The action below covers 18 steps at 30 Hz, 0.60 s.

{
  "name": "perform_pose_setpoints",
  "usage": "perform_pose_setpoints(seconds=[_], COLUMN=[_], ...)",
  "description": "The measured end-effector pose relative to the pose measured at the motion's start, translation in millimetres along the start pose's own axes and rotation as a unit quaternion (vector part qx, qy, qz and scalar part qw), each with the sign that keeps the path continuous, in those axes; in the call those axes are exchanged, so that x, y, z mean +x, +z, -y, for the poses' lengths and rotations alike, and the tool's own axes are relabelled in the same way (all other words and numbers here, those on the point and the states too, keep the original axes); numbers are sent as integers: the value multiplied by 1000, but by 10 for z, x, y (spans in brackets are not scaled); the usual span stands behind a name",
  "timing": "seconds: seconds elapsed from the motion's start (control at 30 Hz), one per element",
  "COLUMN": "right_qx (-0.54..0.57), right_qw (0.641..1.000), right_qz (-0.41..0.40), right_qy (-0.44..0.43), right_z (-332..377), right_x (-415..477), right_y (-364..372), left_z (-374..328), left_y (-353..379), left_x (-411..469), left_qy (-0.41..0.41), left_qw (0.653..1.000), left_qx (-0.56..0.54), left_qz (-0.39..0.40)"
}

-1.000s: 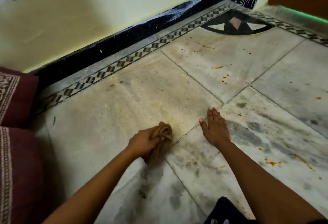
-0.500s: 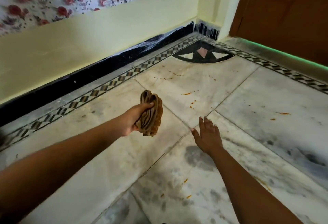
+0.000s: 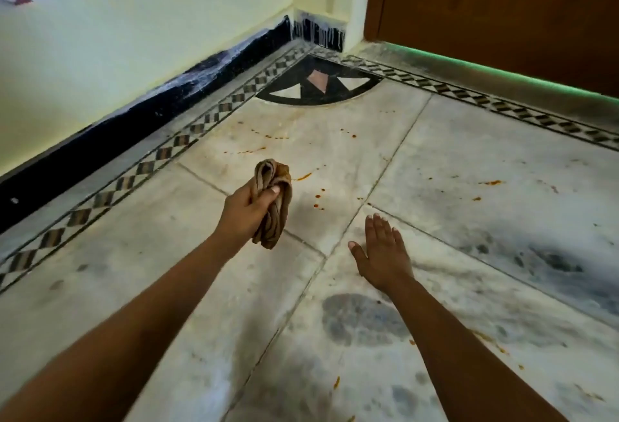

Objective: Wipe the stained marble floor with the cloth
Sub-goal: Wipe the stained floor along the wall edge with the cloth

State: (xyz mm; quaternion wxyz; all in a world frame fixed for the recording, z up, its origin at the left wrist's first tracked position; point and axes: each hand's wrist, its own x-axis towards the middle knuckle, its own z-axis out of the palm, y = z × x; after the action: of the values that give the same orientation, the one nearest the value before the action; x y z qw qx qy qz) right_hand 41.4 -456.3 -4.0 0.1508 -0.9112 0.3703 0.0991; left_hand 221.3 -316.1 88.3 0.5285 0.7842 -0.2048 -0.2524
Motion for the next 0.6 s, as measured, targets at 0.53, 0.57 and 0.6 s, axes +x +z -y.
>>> perform_pose_setpoints(seconds=[0.53,0.57,0.6], right_qx=[1,4,7], right_qw=[993,993,993], right_qz=[-59,-60,-57], right_qy=[100,99,99], right_z=[-256,-259,-265], right_x=[498,495,497], right_y=[352,357,358], left_z=[834,841,870], left_y=[1177,1170,1139], left_x=[1057,1034,976], left_qy=[159,185,226], left_qw=[835,827,814], left_qx=[519,523,525], left_qz=[93,94,99])
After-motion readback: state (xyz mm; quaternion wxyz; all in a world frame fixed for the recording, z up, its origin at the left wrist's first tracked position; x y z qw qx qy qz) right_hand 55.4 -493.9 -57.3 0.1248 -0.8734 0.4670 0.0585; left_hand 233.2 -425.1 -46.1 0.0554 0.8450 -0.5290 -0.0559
